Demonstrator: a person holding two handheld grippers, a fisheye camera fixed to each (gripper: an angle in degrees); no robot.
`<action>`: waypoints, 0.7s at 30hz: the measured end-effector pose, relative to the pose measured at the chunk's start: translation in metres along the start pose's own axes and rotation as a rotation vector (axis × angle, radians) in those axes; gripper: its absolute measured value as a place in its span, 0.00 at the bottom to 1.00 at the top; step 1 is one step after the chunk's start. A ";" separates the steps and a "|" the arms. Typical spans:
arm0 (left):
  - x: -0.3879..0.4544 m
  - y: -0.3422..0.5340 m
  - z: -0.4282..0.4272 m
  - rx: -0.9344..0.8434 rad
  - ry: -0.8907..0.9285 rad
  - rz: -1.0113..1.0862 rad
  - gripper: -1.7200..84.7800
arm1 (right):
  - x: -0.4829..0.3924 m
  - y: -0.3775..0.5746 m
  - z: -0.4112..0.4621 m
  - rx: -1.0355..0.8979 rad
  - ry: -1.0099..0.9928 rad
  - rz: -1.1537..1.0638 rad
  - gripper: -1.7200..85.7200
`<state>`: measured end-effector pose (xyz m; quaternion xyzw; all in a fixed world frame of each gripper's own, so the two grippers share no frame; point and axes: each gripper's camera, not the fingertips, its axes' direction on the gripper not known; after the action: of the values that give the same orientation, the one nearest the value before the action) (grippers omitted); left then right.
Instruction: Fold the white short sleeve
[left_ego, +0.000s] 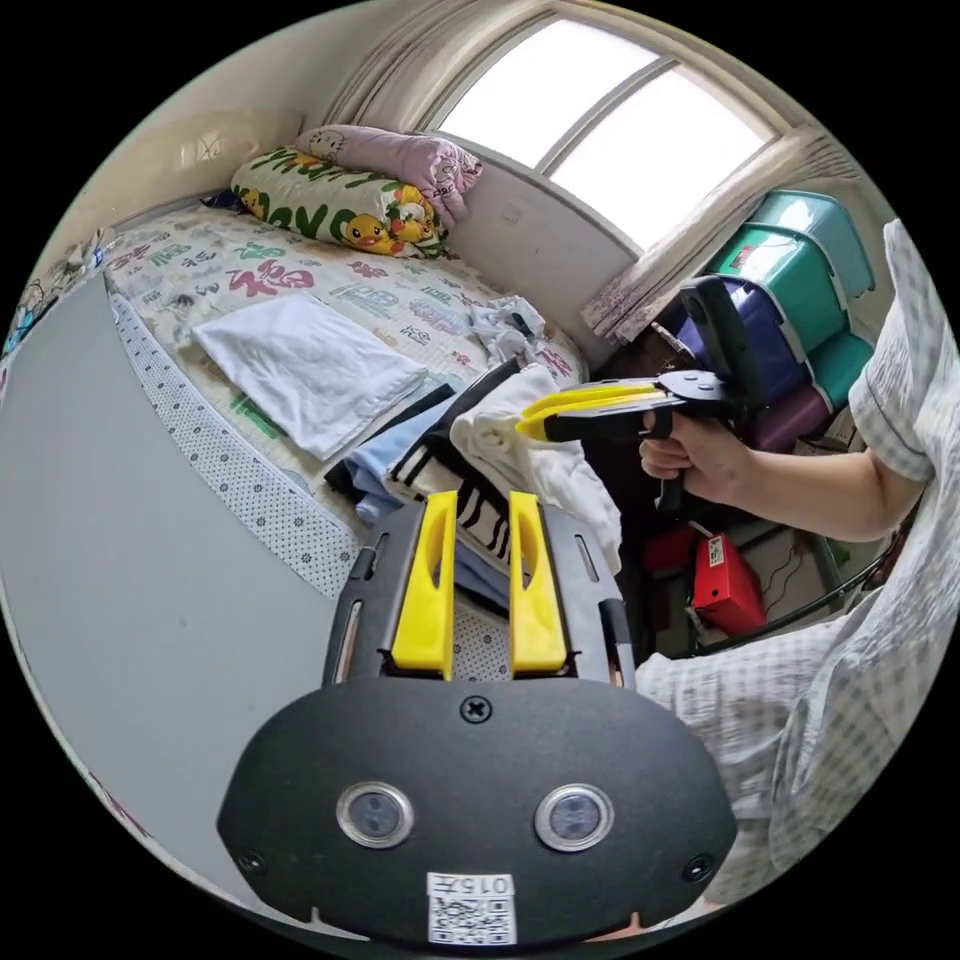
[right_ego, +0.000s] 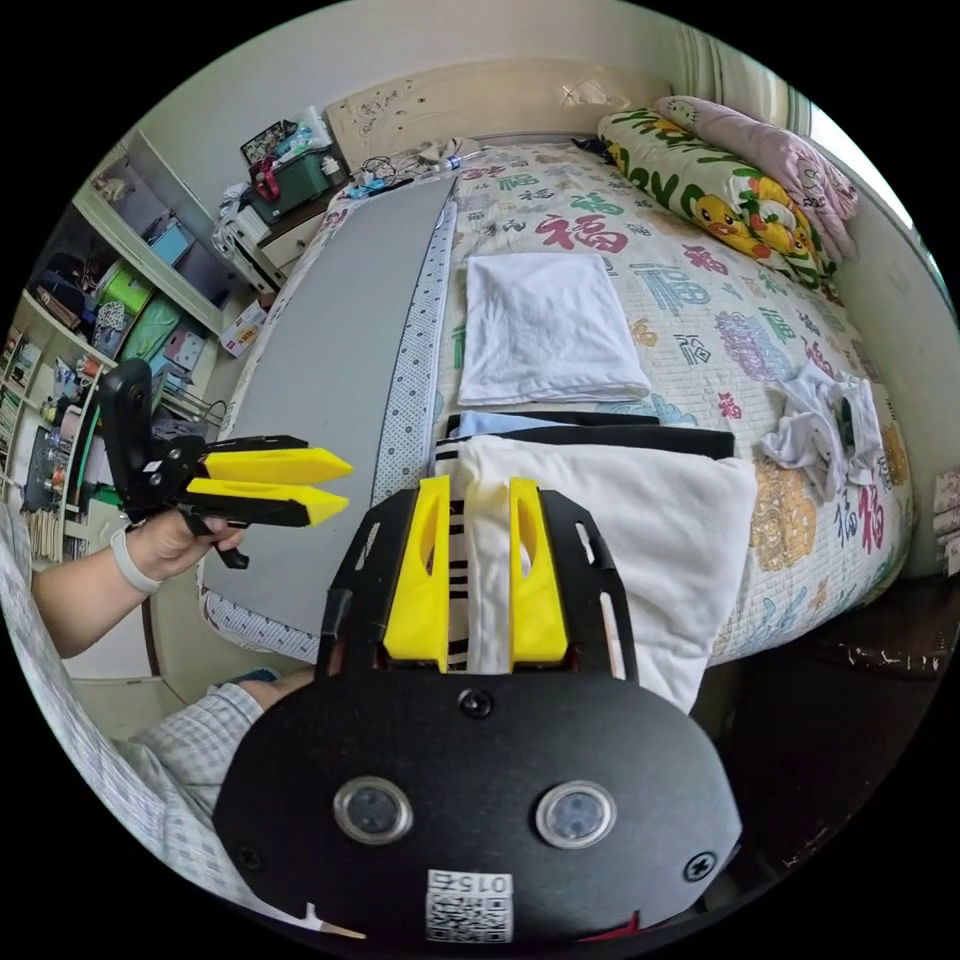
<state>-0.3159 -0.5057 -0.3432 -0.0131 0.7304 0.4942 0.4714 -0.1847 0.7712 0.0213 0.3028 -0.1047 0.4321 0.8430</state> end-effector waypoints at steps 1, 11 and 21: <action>-0.009 -0.002 0.002 -0.002 -0.009 0.019 0.13 | 0.000 0.003 0.003 -0.001 -0.002 -0.005 0.13; -0.094 -0.020 0.009 -0.008 -0.025 -0.034 0.13 | 0.078 0.007 -0.079 0.057 -0.131 0.421 0.04; -0.137 -0.038 0.042 0.038 -0.023 -0.075 0.12 | 0.125 -0.005 -0.297 1.049 -0.430 0.543 0.02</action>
<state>-0.1927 -0.5551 -0.2766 -0.0260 0.7330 0.4624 0.4982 -0.1305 1.0306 -0.1618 0.7189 -0.1193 0.5539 0.4026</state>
